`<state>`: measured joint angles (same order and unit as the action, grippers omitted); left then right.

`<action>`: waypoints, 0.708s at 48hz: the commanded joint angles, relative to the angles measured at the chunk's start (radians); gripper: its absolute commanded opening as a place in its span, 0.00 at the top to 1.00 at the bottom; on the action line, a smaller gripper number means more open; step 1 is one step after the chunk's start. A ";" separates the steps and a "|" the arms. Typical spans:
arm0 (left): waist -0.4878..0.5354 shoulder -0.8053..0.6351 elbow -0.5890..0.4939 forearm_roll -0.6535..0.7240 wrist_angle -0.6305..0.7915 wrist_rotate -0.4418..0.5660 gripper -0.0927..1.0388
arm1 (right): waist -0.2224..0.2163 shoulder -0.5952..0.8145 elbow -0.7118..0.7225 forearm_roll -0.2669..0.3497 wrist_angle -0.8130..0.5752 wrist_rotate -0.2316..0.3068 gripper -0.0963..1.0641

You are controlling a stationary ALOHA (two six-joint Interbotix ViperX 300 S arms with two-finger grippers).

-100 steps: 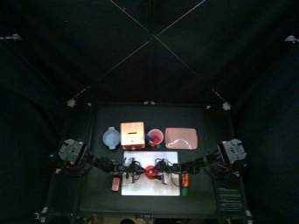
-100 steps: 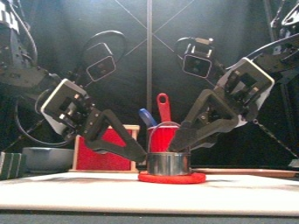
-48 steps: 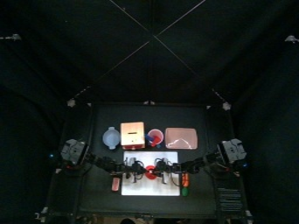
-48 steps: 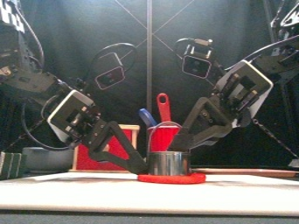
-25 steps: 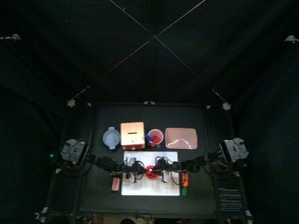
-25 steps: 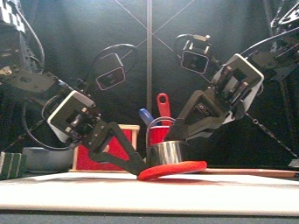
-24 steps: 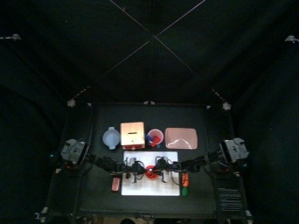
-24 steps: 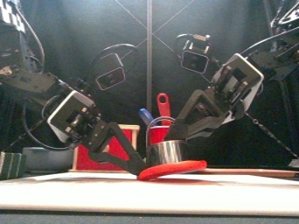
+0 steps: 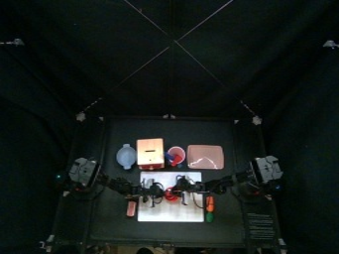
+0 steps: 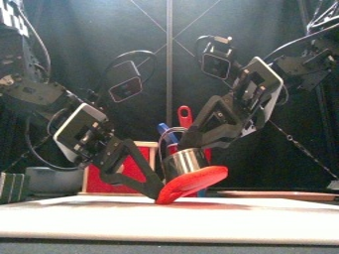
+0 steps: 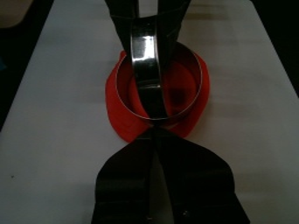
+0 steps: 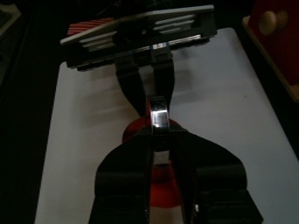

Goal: Get the cutter from the drawer then cut the dough then place the extra dough in the bowl
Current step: Cut the dough

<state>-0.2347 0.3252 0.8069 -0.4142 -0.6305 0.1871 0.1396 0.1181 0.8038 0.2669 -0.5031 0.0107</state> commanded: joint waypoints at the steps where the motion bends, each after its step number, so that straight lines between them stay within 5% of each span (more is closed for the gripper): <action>1: 0.002 -0.011 -0.009 0.003 0.000 -0.002 0.44 | -0.009 -0.032 -0.021 -0.002 -0.015 -0.002 0.43; 34: 0.002 -0.011 -0.011 0.002 0.000 -0.002 0.44 | -0.032 -0.052 -0.011 -0.005 -0.057 -0.002 0.49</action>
<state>-0.2347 0.3252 0.8053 -0.4142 -0.6289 0.1871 0.1150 0.1166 0.8007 0.2654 -0.5476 0.0107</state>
